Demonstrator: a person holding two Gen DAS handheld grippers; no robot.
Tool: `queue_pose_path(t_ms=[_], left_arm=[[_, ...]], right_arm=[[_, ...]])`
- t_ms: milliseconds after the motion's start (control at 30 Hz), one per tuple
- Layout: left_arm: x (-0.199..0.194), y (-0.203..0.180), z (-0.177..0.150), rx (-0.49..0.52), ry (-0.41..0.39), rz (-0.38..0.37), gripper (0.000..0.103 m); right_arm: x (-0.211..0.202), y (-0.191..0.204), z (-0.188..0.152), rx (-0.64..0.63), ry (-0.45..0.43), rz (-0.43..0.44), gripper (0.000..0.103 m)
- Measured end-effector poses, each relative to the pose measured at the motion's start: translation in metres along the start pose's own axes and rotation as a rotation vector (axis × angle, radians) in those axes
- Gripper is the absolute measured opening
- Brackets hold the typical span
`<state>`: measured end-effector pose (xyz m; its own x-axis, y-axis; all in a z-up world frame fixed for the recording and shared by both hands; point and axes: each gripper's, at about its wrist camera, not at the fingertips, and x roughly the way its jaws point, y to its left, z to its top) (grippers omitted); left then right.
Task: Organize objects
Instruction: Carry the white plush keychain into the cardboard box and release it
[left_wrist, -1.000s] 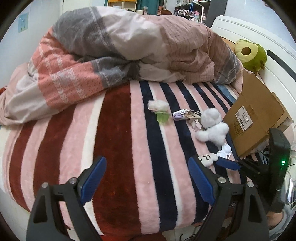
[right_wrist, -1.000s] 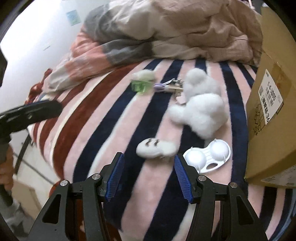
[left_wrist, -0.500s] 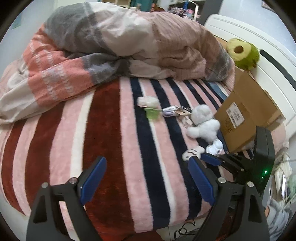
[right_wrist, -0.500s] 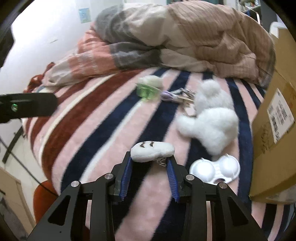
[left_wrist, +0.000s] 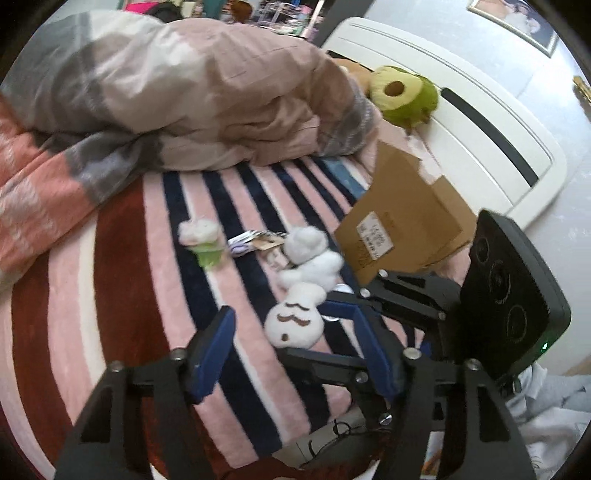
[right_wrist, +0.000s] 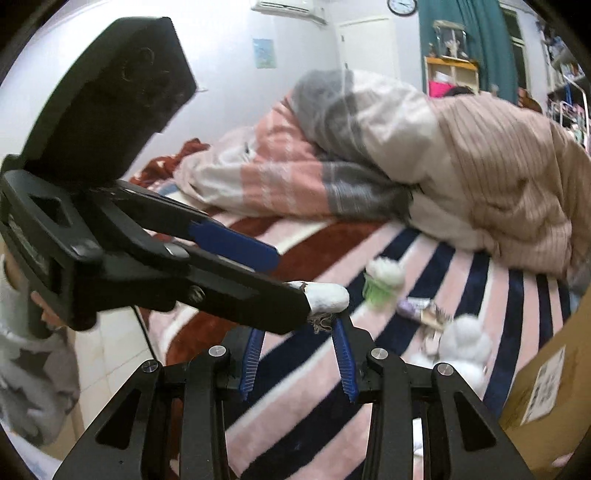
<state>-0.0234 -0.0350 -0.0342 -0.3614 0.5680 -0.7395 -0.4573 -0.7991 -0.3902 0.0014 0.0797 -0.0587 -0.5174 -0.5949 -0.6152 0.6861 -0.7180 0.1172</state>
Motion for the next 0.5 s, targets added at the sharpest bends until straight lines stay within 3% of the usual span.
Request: queue_pose_path(t_ms=[133, 267, 500], left_arm=[[-0.002, -0.011, 0.013, 0.036, 0.029, 0.021, 0.050], [-0.002, -0.026, 0.028, 0.063, 0.040, 0.020, 0.033], [0.004, -0.066, 0.062, 0.147, 0.038, 0.064, 0.029]], right_arm=[[-0.013, -0.003, 0.013, -0.022, -0.029, 0.010, 0.032], [-0.027, -0.007, 0.020, -0.045, -0.044, 0.002, 0.032], [-0.058, -0.030, 0.032, -0.039, -0.073, -0.056, 0.032]])
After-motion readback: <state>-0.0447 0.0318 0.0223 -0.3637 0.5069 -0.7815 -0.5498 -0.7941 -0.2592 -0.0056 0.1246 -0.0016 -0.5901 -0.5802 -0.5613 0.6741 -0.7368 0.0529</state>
